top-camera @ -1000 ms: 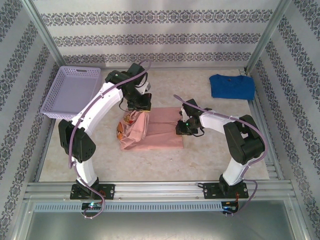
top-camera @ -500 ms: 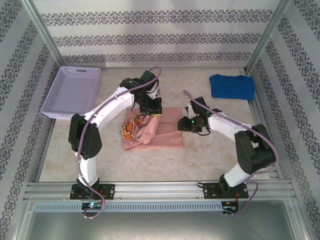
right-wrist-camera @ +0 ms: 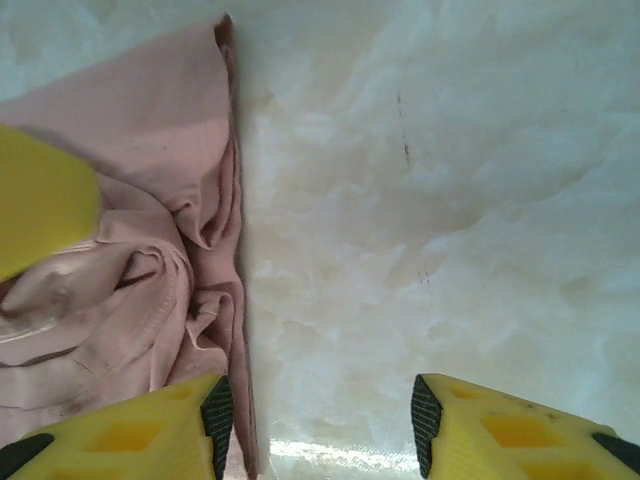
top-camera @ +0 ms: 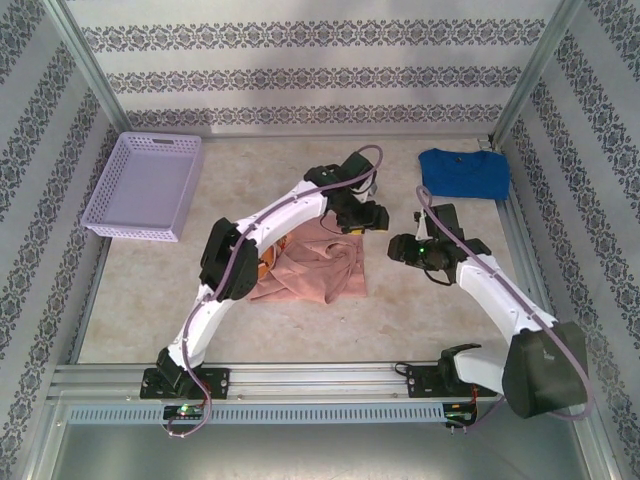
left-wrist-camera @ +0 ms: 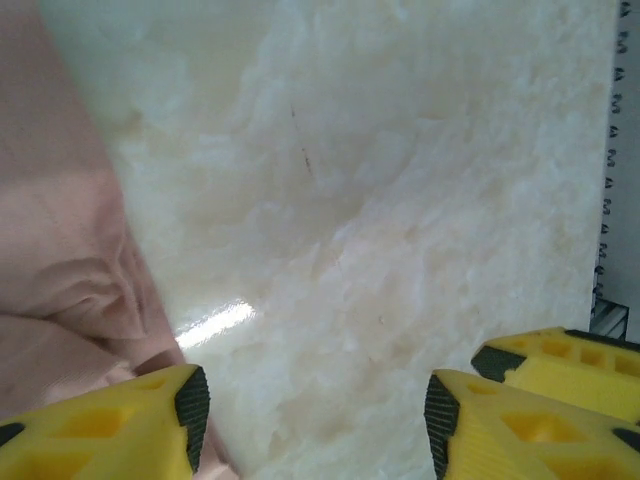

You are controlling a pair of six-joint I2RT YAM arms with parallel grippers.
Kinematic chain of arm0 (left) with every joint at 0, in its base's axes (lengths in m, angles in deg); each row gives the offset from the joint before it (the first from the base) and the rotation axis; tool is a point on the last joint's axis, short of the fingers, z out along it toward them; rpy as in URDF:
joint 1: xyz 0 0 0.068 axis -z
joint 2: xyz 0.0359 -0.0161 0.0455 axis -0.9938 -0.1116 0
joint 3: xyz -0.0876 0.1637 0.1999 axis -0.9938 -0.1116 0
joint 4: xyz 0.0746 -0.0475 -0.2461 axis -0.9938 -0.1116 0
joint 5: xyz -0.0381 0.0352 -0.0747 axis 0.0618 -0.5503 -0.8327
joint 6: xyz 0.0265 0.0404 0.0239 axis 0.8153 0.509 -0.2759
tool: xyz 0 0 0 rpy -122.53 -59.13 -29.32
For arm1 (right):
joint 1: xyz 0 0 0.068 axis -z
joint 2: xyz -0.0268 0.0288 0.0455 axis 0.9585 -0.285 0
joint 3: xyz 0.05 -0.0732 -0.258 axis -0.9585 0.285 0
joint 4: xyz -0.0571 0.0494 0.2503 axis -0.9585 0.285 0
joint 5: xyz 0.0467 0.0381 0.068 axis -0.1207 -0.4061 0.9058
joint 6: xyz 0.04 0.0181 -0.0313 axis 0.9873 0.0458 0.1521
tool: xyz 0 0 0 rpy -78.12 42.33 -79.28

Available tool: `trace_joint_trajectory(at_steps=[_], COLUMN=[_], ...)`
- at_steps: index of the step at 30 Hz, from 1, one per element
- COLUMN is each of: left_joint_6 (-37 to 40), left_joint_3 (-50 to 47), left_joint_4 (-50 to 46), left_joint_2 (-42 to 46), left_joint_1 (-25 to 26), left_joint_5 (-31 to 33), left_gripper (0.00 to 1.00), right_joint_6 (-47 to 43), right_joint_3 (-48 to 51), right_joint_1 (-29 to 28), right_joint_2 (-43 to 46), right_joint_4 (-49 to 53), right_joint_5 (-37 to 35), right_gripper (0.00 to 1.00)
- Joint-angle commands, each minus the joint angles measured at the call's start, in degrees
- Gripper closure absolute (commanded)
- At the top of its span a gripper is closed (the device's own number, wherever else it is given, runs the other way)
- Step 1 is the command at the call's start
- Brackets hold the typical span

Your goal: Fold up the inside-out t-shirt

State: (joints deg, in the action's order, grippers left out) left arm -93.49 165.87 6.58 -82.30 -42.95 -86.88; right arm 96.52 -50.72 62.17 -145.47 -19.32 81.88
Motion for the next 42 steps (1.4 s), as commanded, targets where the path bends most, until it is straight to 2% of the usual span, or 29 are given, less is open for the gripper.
trace_joint_trajectory(at_steps=[1, 3, 6, 9, 12, 15, 23, 26, 30, 34, 37, 42], left_joint_6=[6.7, 7.5, 6.4, 6.1, 7.6, 9.3, 10.6, 10.7, 10.7, 10.7, 10.7, 10.9], left_joint_3=[-7.6, -18.4, -32.1, -41.2, -44.8, -45.8, -48.6, -49.3, -50.7, -54.1, -56.2, -58.5], left_joint_4=[-3.3, -0.9, 3.1, 4.9, 3.8, 2.2, 2.2, 2.2, 1.9, 2.1, 1.9, 1.2], left_joint_2=[11.4, 19.1, 29.2, 36.4, 40.9, 43.5, 46.1, 46.7, 47.4, 49.1, 50.3, 52.0], left_joint_1=[-3.6, -6.3, -12.3, -18.4, -22.6, -24.6, -26.3, -26.3, -26.3, -26.4, -26.4, -26.4], left_joint_5=[3.8, 6.5, 6.8, 7.1, 8.1, 9.3, 9.1, 9.1, 8.7, 7.8, 8.1, 8.1], left_gripper=[0.38, 0.38, 0.37, 0.37, 0.36, 0.36, 0.35, 0.35, 0.35, 0.35, 0.35, 0.35], right_joint_6=[0.7, -1.7, -8.8, -17.2, -24.8, -29.2, -33.9, -34.4, -33.4, -31.0, -28.6, -25.7], right_joint_3=[1.6, 1.1, -1.7, -5.5, -10.4, -13.8, -21.4, -23.1, -24.5, -24.6, -25.1, -29.7], right_joint_1=[-2.8, -7.3, -13.8, -18.9, -23.4, -26.4, -28.0, -27.9, -26.6, -23.9, -20.6, -14.7], right_joint_2=[1.0, -0.4, -4.8, -9.7, -15.0, -19.1, -29.0, -31.4, -32.1, -31.7, -31.9, -36.0], right_joint_4=[-4.7, -9.4, -12.9, -13.7, -11.1, -9.3, -6.8, -6.4, -6.7, -7.7, -8.2, -5.2], right_joint_5=[1.8, 3.8, 2.1, -0.7, -5.7, -11.2, -12.0, -12.7, -12.7, -9.2, -5.1, 1.6], right_gripper=[0.43, 0.39, 0.32, 0.29, 0.25, 0.2, 0.2, 0.29, 0.63, 0.81, 0.89, 0.89])
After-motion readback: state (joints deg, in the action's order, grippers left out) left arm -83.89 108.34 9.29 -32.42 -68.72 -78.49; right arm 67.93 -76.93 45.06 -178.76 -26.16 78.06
